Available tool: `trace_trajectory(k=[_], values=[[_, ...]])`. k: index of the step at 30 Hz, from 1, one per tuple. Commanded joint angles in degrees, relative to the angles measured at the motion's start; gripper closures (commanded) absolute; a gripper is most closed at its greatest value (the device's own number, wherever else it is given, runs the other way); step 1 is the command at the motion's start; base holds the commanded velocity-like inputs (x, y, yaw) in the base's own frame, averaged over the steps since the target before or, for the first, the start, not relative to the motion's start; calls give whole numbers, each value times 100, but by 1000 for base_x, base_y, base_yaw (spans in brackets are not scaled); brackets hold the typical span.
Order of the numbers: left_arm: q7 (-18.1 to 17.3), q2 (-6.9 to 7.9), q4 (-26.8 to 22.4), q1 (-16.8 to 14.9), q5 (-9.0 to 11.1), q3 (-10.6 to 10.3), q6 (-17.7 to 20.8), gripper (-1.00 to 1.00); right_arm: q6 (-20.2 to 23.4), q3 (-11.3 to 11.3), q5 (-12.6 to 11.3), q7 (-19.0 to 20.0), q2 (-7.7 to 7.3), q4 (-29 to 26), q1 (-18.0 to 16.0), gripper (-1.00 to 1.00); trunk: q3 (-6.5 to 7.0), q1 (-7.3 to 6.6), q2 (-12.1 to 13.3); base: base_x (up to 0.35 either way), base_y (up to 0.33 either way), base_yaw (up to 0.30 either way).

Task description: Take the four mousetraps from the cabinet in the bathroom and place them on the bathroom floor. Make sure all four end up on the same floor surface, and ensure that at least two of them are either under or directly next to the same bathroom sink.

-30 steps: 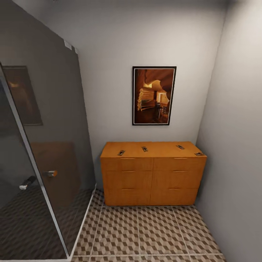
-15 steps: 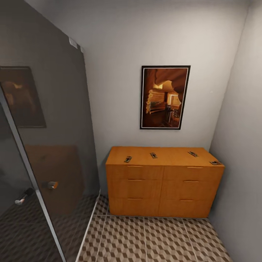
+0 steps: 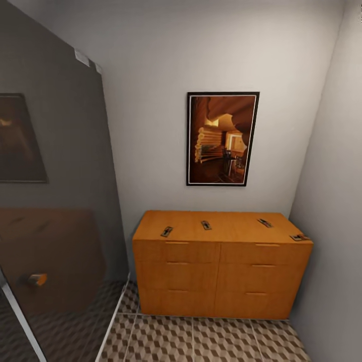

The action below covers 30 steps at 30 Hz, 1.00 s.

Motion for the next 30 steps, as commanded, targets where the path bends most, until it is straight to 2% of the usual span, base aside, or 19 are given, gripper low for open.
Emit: trace_trajectory(k=[1, 17, 30], values=[[-6, -2, -9, 1, 34, 1, 32, -100, 12, -2, 57, -2, 0, -3, 0, -100, 5, 5, -3, 238, -255, 0], [-6, -20, -12, 1, 31, 5, 16, -100, 12, 0, 53, 20, 0, -3, -1, -100, 36, 5, -3, 192, -270, 0], [-3, -13, -14, 1, 39, 26, 36, -100, 12, -12, 50, 34, 0, -3, 1, -100, 37, 5, -3, 26, -40, -4]])
